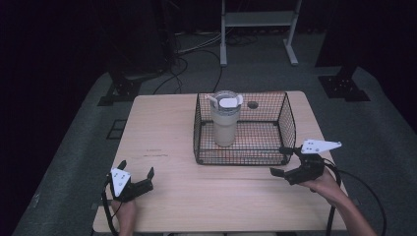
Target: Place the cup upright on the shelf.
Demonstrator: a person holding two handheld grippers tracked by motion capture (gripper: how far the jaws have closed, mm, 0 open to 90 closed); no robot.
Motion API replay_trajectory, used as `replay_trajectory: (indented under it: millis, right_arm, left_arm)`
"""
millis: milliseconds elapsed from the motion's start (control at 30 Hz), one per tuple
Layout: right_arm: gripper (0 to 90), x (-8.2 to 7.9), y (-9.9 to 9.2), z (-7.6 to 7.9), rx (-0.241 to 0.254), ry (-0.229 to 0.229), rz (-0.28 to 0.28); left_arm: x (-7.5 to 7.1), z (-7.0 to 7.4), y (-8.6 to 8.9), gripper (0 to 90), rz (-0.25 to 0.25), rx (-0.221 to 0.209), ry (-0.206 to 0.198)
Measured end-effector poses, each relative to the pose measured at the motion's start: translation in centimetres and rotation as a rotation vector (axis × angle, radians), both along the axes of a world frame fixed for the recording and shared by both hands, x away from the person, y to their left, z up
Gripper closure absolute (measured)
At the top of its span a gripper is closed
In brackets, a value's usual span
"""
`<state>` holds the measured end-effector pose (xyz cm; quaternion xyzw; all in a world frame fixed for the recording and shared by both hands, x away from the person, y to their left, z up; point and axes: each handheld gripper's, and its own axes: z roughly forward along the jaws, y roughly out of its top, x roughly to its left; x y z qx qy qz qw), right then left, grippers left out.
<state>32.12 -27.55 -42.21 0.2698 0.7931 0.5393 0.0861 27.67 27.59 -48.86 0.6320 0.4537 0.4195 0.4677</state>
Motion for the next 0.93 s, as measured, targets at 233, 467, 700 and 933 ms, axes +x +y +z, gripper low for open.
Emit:
replay_trajectory:
  millis: [233,467,700,933]
  right_arm:
    - [7.2,-0.4,-0.5,-1.0,0.005,0.009,-0.011]
    - [7.1,-1.0,-1.4,-2.0,0.007,0.018,-0.034]
    - [7.2,-1.5,-2.3,-3.1,0.016,0.033,-0.057]
    - [7.2,-2.4,-2.8,-4.4,0.02,0.05,-0.074]
  left_arm:
    - [0.0,0.0,0.0,0.0,0.0,-0.001,-0.001]
    - [0.0,0.0,0.0,0.0,0.001,-0.001,0.002]
    - [0.0,0.0,0.0,0.0,0.002,0.001,0.003]
    - [0.0,0.0,-0.1,0.0,0.002,0.001,0.002]
